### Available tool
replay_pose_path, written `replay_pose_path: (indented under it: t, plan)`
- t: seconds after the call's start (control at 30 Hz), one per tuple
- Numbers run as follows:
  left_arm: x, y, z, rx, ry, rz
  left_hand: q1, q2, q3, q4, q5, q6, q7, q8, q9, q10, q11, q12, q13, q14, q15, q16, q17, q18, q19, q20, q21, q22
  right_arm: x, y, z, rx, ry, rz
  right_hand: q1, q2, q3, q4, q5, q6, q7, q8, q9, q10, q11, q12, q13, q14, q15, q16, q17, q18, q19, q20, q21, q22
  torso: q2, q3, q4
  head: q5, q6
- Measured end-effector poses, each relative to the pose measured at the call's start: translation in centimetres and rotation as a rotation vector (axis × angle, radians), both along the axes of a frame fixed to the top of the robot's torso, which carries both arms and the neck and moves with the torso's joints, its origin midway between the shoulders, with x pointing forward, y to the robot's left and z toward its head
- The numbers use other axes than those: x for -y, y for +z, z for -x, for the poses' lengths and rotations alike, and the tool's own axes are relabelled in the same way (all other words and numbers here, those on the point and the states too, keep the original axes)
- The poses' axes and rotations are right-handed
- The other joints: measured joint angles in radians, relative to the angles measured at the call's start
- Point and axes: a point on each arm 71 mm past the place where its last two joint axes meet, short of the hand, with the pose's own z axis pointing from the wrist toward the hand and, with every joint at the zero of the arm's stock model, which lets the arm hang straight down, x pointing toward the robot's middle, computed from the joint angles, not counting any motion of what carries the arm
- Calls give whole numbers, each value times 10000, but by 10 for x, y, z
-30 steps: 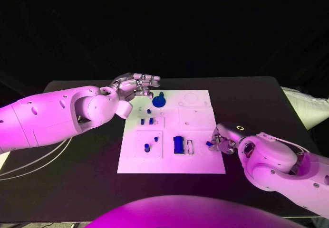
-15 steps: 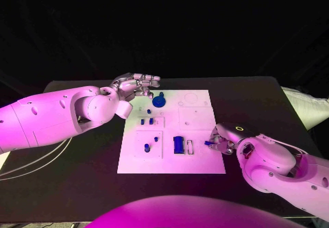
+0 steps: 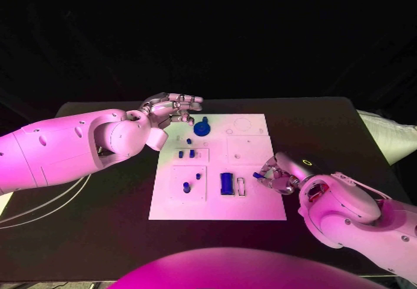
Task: Assemble the parts on the task board
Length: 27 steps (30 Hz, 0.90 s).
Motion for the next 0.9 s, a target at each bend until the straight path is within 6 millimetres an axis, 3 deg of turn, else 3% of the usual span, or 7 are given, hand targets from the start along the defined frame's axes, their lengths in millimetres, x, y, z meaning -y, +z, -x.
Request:
replay_pose_path:
  t: [0.23,0.47,0.73,0.9]
  plan:
    - [0,0,0,-9,-8,-1,0,0,0,0,0,0,0,0,0,0,0,0,0,0,0,0,0,1,0,0,0,0,-9,0,2,-516,-140,-708,-168,-43,222,90,7,-3,1,0,0,37,-36,14,23,-15,-16,41,0,1,0,0,0,-1,2,-1,2,4,1]
    - [3,0,1,-16,-81,27,0,0,0,0,0,0,0,0,0,0,0,0,-1,0,0,0,-11,1,0,0,0,1,-23,-5,2,-1185,-173,-1241,-554,-264,445,229,9,29,15,0,151,132,-44,78,62,-16,-17,41,-1,0,0,0,-1,22,6,-1,-3,-28,1]
    - [5,1,2,-21,-131,47,0,0,0,0,0,-71,2,0,-13,-37,36,9,-1,0,0,0,-23,1,0,0,0,1,-31,-10,1,-1822,-196,-1393,-1213,-346,381,702,16,215,-65,1,244,301,-119,275,229,-16,-17,90,-2,0,4,-5,38,68,7,-6,0,-29,1]
    - [8,1,4,-28,-221,86,0,0,0,0,0,-71,2,0,-12,-36,36,38,-1,0,0,0,-23,0,0,0,0,1,-31,-13,0,-2057,-164,-1217,-1316,-369,384,784,15,354,-134,93,292,342,-159,350,274,21,-54,95,-3,0,37,-38,37,99,7,-5,-3,-18,1]
